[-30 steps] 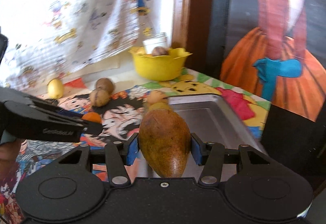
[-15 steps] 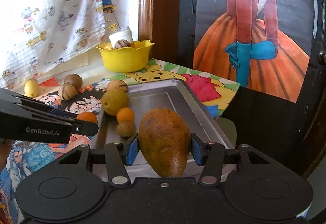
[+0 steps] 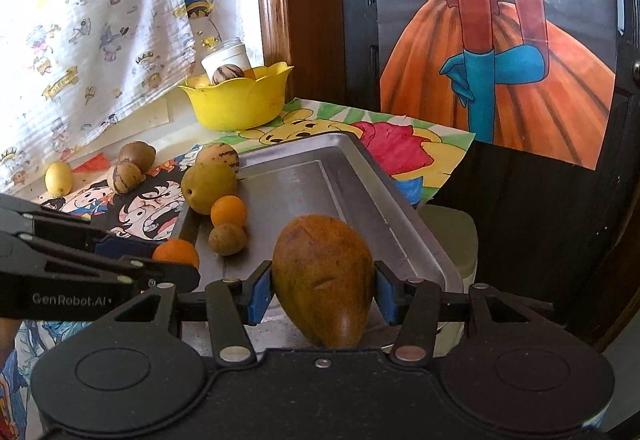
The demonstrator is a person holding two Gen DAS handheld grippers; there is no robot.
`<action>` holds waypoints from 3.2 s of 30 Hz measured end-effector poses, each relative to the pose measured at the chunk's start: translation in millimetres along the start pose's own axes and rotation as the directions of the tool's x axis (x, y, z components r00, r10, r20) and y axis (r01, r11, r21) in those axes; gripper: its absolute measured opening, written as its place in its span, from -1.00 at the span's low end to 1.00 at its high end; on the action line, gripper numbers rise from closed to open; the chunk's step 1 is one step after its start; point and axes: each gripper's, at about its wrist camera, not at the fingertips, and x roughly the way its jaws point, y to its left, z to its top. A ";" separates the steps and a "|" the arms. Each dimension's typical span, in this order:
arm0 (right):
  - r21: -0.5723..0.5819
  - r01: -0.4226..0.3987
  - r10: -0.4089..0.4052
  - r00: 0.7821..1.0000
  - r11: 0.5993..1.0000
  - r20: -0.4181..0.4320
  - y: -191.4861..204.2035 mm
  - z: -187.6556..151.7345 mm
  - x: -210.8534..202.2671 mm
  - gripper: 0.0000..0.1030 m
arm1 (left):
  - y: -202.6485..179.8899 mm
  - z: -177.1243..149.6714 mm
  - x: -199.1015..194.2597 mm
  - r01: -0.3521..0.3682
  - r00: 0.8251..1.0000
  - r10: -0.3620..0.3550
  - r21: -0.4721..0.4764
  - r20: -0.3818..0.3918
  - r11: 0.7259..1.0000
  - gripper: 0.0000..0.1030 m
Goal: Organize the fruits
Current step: 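Carry both fruits over the metal tray and open both tools to release them, then move both open tools away from the tray toward the remaining fruits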
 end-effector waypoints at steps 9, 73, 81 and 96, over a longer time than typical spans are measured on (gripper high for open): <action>0.026 -0.023 0.023 1.000 0.999 -0.016 -2.5 -0.5 6.8 0.05 | -1.9 -3.4 2.3 -0.006 1.000 0.006 0.003 -0.020 1.000 -0.34; -0.139 -0.174 0.184 0.981 0.975 0.066 79.3 22.1 -144.3 0.99 | 93.0 -60.2 -196.2 -0.429 0.876 0.483 -0.437 0.014 0.790 0.99; -0.143 -0.258 0.268 0.962 0.956 0.056 78.2 42.2 -178.4 0.99 | 109.1 -69.2 -253.6 -0.486 0.823 0.566 -0.446 0.056 0.752 0.99; -0.233 -0.321 0.357 0.925 0.918 0.132 101.5 144.2 -213.3 0.99 | 149.2 -17.4 -361.9 -0.595 0.662 0.722 -0.444 0.201 0.670 0.99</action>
